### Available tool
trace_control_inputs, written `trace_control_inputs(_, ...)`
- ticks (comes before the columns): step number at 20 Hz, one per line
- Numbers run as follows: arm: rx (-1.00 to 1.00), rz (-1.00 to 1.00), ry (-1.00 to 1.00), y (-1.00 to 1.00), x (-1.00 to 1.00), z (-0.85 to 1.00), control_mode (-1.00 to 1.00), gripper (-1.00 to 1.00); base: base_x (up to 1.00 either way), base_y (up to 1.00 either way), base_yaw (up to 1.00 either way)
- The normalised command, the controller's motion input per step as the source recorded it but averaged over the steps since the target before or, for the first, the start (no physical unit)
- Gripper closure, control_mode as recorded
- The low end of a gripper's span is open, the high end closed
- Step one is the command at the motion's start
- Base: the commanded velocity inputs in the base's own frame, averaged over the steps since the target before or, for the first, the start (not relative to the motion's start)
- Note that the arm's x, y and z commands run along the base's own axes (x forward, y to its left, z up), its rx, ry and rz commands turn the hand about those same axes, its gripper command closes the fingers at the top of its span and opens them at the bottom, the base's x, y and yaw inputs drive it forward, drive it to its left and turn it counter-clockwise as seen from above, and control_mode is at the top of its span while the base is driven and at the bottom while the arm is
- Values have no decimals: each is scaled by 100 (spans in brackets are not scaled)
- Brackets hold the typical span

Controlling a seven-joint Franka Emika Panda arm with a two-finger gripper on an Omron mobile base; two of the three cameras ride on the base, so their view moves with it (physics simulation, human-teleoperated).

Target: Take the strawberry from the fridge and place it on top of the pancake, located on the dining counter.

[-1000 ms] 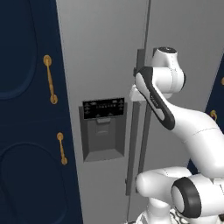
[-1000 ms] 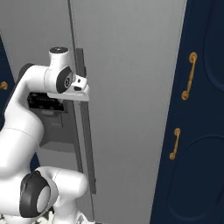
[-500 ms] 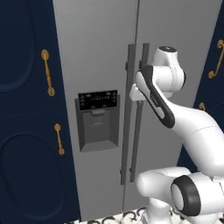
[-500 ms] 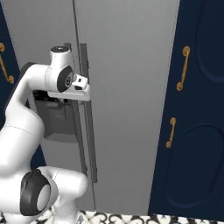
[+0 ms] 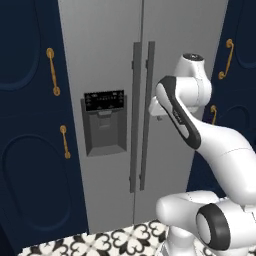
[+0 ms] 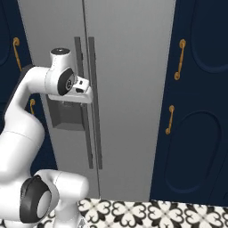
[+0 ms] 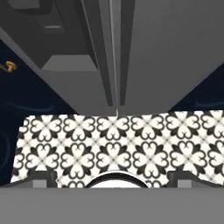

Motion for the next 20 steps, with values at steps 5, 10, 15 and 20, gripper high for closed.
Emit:
trace_control_inputs(5,0,0,0,0,0,0,100,-100,-21,0,0)
trace_control_inputs(10,0,0,-7,0,20,-8,-100,-100,4,0,0)
trace_control_inputs(15,0,4,-29,-5,84,-11,-100,-100,0,0,0)
trace_control_inputs(20,0,0,-5,-12,89,0,-100,-100,0,0,0)
